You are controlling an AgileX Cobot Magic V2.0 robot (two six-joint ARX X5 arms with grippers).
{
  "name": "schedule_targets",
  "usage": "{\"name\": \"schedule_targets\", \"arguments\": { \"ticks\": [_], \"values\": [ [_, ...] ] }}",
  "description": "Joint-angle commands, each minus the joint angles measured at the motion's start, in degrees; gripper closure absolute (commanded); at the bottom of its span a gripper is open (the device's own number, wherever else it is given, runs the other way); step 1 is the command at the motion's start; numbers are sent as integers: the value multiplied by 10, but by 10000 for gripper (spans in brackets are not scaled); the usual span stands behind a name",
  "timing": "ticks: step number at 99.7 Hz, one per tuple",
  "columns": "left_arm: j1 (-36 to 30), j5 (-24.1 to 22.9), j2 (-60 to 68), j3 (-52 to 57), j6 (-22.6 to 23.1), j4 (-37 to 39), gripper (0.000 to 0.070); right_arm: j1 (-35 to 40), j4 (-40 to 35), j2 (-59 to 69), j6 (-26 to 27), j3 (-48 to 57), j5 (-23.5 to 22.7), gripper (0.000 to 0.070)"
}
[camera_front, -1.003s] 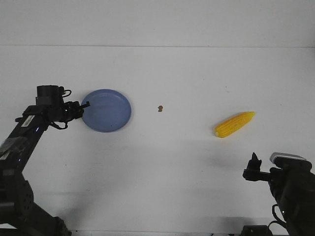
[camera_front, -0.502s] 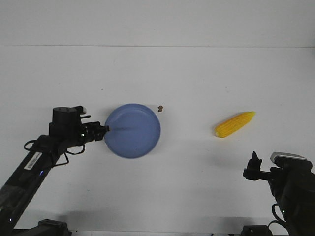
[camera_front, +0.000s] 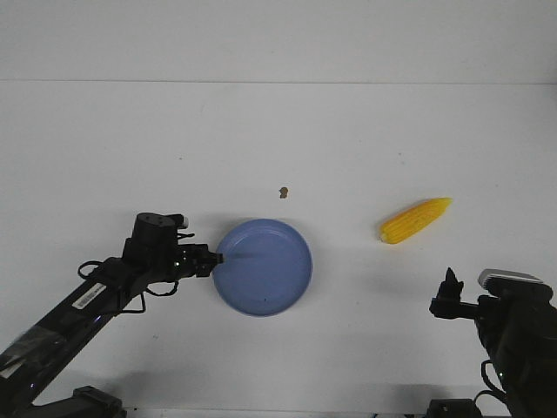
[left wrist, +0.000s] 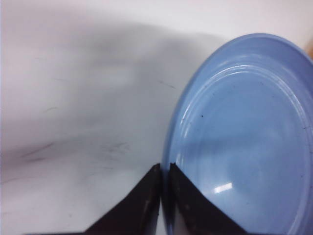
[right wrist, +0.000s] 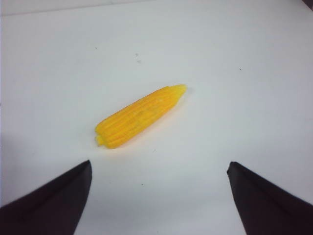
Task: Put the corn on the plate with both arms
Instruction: 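Withdraw the left gripper from the plate back toward the robot, then lower the right gripper onto the yellow corn cob and grasp it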
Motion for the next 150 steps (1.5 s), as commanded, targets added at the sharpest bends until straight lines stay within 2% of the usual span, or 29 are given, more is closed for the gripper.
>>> {"name": "schedule_targets", "arguments": {
  "ticks": [1, 35, 52, 57, 64, 78, 84, 95, 102, 128, 135, 150],
  "values": [
    [-10, -2, 22, 4, -8, 15, 695, 0, 7, 0, 2, 9, 0, 113],
    [-48, -23, 84, 4, -8, 36, 694, 0, 7, 0, 2, 9, 0, 113],
    [-54, -23, 84, 4, -8, 36, 667, 0, 7, 0, 2, 9, 0, 113],
    [-54, -23, 84, 4, -8, 37, 601, 0, 7, 0, 2, 9, 0, 113],
    [-54, -23, 84, 4, -9, 38, 435, 0, 7, 0, 2, 9, 0, 113],
    [-54, -23, 76, 4, -10, 44, 152, 0, 7, 0, 2, 9, 0, 113],
    [-53, -23, 66, 4, -6, 50, 63, 0, 7, 0, 2, 9, 0, 113],
    [-46, -23, 30, 5, 24, 59, 63, 0, 7, 0, 2, 9, 0, 113],
    [-37, -39, -5, 5, 48, 54, 65, 0, 7, 0, 2, 9, 0, 113],
    [17, -204, -169, 5, 168, -30, 64, 0, 7, 0, 5, 9, -1, 113],
    [34, -224, -203, 5, 177, -54, 64, 0, 7, 3, 11, 9, -1, 113],
    [64, -225, -250, 5, 182, -88, 65, 0, 22, 39, 30, 9, 0, 112]
  ]
}}
